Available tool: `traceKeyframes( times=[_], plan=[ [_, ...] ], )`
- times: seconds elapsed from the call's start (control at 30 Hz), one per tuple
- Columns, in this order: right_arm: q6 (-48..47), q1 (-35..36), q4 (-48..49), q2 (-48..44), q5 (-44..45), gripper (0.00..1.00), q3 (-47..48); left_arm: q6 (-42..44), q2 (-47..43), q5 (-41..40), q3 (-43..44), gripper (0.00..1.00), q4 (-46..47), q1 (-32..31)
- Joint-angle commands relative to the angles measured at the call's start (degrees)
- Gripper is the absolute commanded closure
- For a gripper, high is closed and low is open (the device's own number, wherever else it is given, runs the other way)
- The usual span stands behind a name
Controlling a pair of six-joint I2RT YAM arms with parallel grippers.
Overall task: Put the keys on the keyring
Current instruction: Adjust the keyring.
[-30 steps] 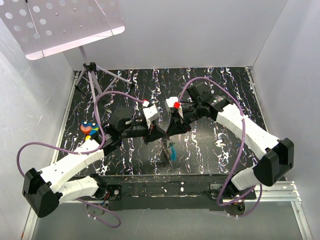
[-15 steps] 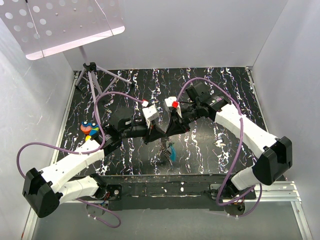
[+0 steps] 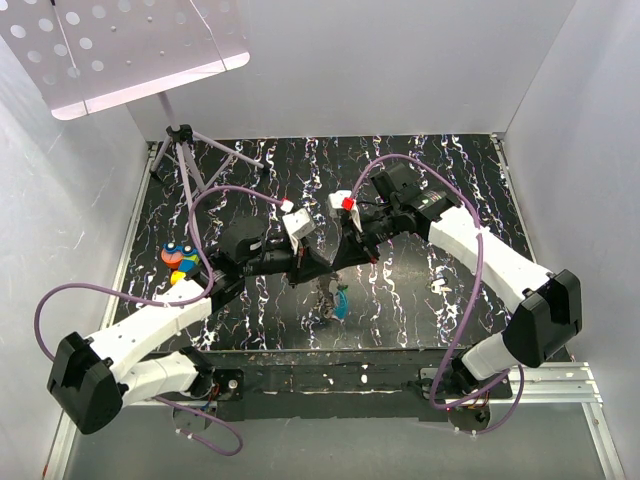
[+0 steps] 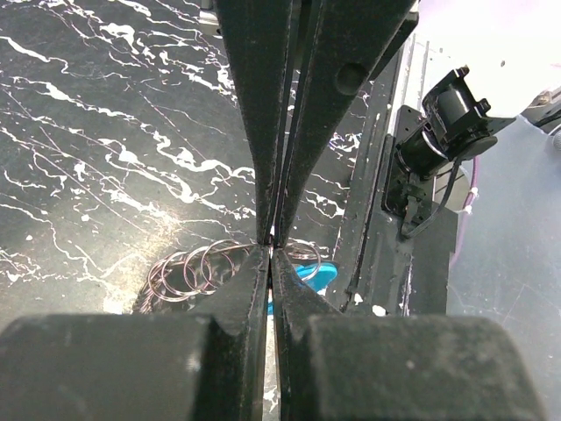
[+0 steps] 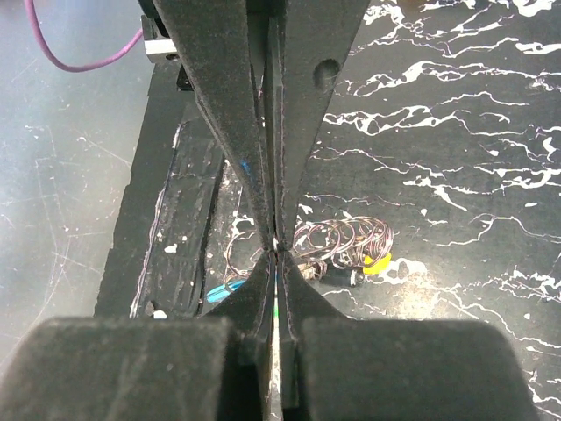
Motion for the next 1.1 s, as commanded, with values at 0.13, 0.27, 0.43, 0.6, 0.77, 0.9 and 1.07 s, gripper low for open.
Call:
traceKeyframes(
  times=[0.13, 0.27, 0.43, 0.6, 0.77, 0.9, 1.07],
  plan=[
    [3.8, -1.6, 4.5, -1.0, -3.2, 0.99, -2.2, -4.8, 2.0, 4.2, -2.0, 0.88, 10.9, 2.7],
    [4.7, -2.6, 5.3, -1.1, -4.4, 0.99, -3.0, -6.9, 2.5, 6.2, -3.4, 0.78, 13.6, 4.1],
    [5.5, -3.2, 6.2, -1.0, -5.2, 0.99, -4.0, -9.0, 2.4, 6.8, -4.3, 0.64, 16.0, 5.4],
    [7.1, -4.4, 7.6, -1.0, -5.8, 0.99, -4.8, -9.4, -1.1, 4.6, -5.2, 0.52, 16.1, 6.6],
    [9.4, -5.9, 9.3, -1.1, -6.5, 0.99, -5.5, -8.4, -1.9, 6.4, -4.7, 0.48, 12.3, 6.8],
    [10.3, -6.6, 10.0, -1.2, -7.2, 0.99, -5.8, -10.7, -1.7, 6.6, -5.0, 0.48, 12.8, 6.8],
    [10.6, -7.1, 10.1, -1.5, -8.7, 0.99, -6.3, -14.8, 0.0, 5.2, -6.8, 0.48, 16.3, 6.8]
  ],
)
